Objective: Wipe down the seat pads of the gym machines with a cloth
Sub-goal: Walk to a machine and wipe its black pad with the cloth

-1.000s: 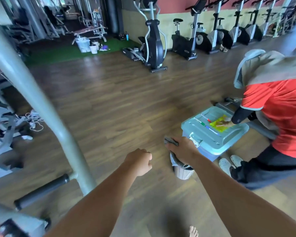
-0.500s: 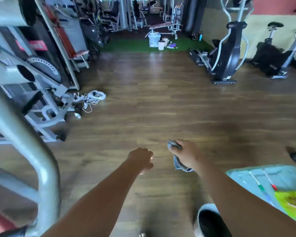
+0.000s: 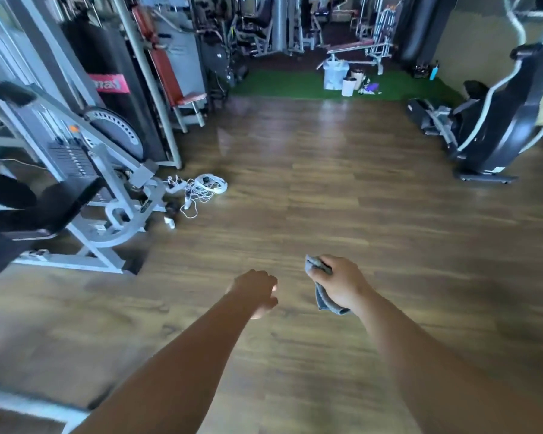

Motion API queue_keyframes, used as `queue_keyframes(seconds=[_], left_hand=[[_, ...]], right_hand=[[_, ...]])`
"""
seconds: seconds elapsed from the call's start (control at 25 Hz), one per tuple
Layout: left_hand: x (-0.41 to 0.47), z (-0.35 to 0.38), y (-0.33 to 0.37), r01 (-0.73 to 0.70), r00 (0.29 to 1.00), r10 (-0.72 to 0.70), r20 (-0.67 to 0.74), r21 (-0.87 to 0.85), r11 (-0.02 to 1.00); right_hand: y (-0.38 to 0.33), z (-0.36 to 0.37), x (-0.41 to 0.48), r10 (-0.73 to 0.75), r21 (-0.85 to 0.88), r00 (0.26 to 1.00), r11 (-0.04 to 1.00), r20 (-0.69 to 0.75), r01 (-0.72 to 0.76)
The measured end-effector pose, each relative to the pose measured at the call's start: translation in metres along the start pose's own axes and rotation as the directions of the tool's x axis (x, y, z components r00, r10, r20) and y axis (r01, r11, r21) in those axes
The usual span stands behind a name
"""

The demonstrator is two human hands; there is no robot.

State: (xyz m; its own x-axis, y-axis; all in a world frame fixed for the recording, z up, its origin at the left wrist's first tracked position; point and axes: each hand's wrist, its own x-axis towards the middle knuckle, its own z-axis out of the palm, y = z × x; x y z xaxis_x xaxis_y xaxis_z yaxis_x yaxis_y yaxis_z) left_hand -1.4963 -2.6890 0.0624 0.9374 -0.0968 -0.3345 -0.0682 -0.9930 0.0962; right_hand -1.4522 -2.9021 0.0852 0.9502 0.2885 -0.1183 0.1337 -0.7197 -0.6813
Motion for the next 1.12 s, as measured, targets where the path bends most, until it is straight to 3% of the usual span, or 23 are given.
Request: queue_keyframes(seconds=[0.24,0.52,0.8,1.12], left_hand=[[0.130,-0.040,-0.088,0.201,0.979,-0.204,-0.020,-0.098,0.975],[0.205,-0.091,-0.201,0.459,0.881,-0.472,0.005,-0.244,0.854],[0.228,-0.108,-0.371,0.630,0.745,-0.668,-0.003,-0.328,0.704],[0.230,-0.120,-0.571,0.780,0.562,-0.825,0.065,-0.375,0.501]], right_hand=[[-0.029,0.012,0.199,-0.145,-0.017,0.977,0.989,0.156,0.149],[-0.124,0.046,0.390,-0.287,0.006,0.880,0.951,0.378,0.308],[-0.257,0.171,0.527,-0.445,0.050,0.719,0.865,0.533,0.498],[-0.422,0.317,0.639,-0.499,0.088,0.534,0.782,0.682,0.617]])
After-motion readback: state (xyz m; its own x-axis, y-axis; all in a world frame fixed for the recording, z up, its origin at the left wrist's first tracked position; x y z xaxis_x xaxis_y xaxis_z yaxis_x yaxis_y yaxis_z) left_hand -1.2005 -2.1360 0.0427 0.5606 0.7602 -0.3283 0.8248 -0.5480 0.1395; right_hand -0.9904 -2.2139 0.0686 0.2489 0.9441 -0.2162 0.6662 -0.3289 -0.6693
